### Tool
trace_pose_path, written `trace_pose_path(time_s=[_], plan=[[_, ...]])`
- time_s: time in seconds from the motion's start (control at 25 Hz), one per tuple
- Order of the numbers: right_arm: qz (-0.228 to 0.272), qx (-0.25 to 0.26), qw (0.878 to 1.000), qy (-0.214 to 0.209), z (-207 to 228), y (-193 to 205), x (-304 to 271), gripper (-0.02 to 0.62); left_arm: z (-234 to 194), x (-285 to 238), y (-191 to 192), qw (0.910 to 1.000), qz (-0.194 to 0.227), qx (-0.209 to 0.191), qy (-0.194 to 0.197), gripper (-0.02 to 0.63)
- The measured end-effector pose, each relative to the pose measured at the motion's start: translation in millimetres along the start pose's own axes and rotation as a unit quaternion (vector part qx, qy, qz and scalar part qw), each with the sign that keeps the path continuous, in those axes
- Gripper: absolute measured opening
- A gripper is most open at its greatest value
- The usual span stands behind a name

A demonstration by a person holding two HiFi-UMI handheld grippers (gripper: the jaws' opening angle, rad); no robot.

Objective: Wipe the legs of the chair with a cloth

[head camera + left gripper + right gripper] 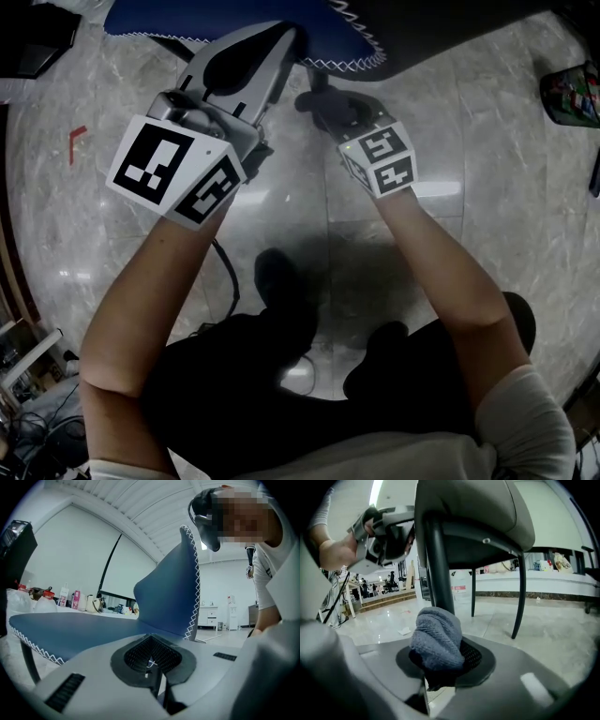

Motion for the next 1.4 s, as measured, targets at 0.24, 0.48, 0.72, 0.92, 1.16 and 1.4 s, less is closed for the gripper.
trace_pose_path(time_s=[0.24, 0.48, 0.72, 0.92, 1.16, 1.4], plan=[[0.073, 0.026, 0.997, 0.004, -17, -72, 42, 0.104, 1, -1, -2, 1.0000, -0.002, 0.004, -0.008, 0.006], [0.122, 0.047, 0.991, -0.002, -27, -119, 70, 0.103, 2, -2, -3, 0.9994, 0.011, 0.025, -0.021, 0.006], [0.134, 0.032, 0.990, -0.032, -50, -120, 104, 0.092, 13, 11, -24, 0.9962, 0.024, 0.082, -0.016, 0.006], [0.138, 0.058, 0.988, -0.039, -62, -154, 157, 0.089, 34, 24, -58, 0.9977, 0.032, 0.060, -0.006, 0.006], [0.153, 0.068, 0.985, -0.037, -63, -185, 197, 0.086, 65, 37, -73, 0.9994, 0.028, 0.018, -0.006, 0.006], [0.175, 0.068, 0.982, -0.035, -59, -191, 210, 0.080, 81, 42, -72, 0.9998, 0.021, 0.008, -0.001, 0.006]])
Point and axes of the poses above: the fingertips, and each gripper's own axes: x backward along the fingers, z to its right, y out of its underside, the point moved 8 cm from there along x, backward along the fingers, and after that the axes turned 5 degrees about -y, right-handed, at the moved point
